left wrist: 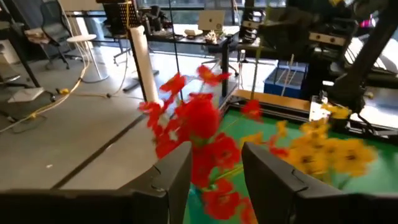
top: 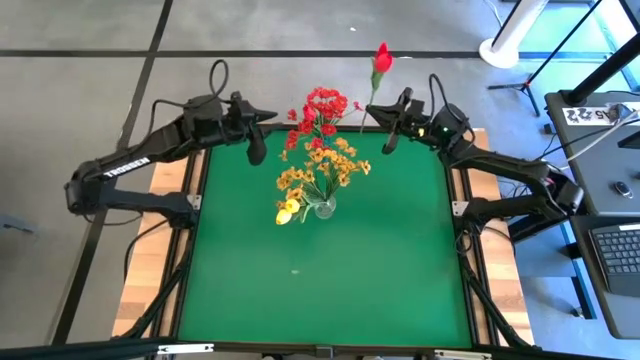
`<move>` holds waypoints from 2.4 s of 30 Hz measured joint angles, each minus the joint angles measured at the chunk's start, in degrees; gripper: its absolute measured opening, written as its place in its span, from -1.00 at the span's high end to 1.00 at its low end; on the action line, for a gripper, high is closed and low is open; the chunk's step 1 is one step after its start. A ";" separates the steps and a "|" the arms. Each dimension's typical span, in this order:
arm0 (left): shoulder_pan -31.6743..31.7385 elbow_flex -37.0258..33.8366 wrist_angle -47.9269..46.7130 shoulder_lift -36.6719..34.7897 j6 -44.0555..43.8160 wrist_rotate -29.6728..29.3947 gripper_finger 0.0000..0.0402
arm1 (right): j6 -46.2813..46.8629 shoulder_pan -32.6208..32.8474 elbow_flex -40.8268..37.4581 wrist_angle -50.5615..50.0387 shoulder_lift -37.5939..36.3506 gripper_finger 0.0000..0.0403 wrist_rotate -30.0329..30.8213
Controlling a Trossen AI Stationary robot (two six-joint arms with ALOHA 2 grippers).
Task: Sort flowers into vase by color
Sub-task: Put the red tulip into the blue vase
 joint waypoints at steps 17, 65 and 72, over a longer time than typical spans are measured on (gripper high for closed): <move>17.69 -28.88 34.69 4.55 -7.67 17.30 0.32 | 4.52 -3.28 -4.09 29.39 19.43 1.00 -4.53; 12.89 -29.49 56.52 26.27 -9.50 16.79 0.32 | 5.69 -1.16 6.60 42.03 40.62 1.00 -10.38; 12.16 -29.49 56.86 26.27 -9.49 16.81 0.32 | 3.51 -0.94 6.58 39.55 40.64 1.00 -9.82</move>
